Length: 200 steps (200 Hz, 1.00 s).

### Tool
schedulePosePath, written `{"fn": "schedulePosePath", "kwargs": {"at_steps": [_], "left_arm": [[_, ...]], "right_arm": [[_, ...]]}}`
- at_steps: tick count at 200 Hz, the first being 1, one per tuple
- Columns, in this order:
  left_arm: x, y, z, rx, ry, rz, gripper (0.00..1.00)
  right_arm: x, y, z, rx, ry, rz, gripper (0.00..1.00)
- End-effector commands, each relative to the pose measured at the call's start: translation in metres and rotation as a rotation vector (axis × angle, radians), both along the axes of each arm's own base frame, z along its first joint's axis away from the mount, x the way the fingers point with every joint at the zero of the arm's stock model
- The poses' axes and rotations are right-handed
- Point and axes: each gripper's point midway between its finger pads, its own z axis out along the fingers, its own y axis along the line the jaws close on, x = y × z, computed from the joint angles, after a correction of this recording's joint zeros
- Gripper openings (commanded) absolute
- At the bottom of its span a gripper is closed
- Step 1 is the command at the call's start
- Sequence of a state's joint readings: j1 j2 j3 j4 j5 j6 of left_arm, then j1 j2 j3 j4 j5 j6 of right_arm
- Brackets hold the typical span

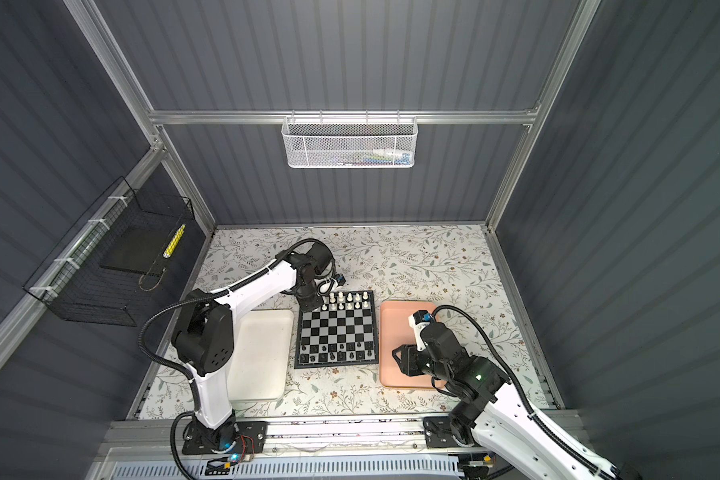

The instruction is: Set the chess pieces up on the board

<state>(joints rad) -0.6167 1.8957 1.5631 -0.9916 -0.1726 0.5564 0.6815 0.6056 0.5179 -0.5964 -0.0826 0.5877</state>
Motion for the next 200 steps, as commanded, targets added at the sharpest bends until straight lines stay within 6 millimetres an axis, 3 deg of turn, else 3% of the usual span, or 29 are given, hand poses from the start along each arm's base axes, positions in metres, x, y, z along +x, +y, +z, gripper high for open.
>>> {"fn": "schedulePosePath", "kwargs": {"at_steps": [1, 33, 65, 81, 93, 116, 137, 142, 173, 200], "left_arm": [[-0.019, 0.008, 0.027, -0.015, -0.002, -0.013, 0.4], [-0.031, 0.017, 0.051, -0.055, -0.057, 0.014, 0.62], [-0.037, 0.029, 0.063, -0.105, -0.077, 0.08, 0.75], [-0.032, 0.034, 0.071, -0.164, -0.098, 0.131, 0.87], [-0.02, 0.04, 0.078, -0.219, -0.12, 0.185, 0.9], [-0.001, 0.056, 0.089, -0.31, -0.142, 0.301, 0.99], [0.018, 0.068, 0.103, -0.356, -0.241, 0.392, 1.0], [0.016, 0.074, 0.093, -0.348, -0.236, 0.419, 1.0], [0.035, 0.098, 0.103, -0.419, -0.335, 0.594, 1.0], [0.049, 0.119, 0.1, -0.457, -0.393, 0.725, 1.0]], "right_arm": [[0.011, -0.004, 0.028, -0.013, -0.071, -0.028, 0.59], [0.028, 0.004, 0.061, 0.002, -0.131, -0.041, 0.76], [0.059, 0.008, 0.084, -0.002, -0.209, -0.123, 0.87], [0.073, 0.018, 0.101, 0.022, -0.273, -0.117, 0.94], [0.084, 0.025, 0.113, 0.031, -0.34, -0.106, 0.99], [0.1, 0.031, 0.127, 0.017, -0.452, -0.091, 0.99], [0.11, 0.036, 0.137, -0.019, -0.513, -0.055, 0.99], [0.114, 0.035, 0.137, -0.035, -0.514, -0.059, 0.99], [0.129, 0.023, 0.133, -0.1, -0.535, -0.088, 0.99], [0.143, -0.016, 0.122, -0.094, -0.521, -0.221, 0.99]]}}
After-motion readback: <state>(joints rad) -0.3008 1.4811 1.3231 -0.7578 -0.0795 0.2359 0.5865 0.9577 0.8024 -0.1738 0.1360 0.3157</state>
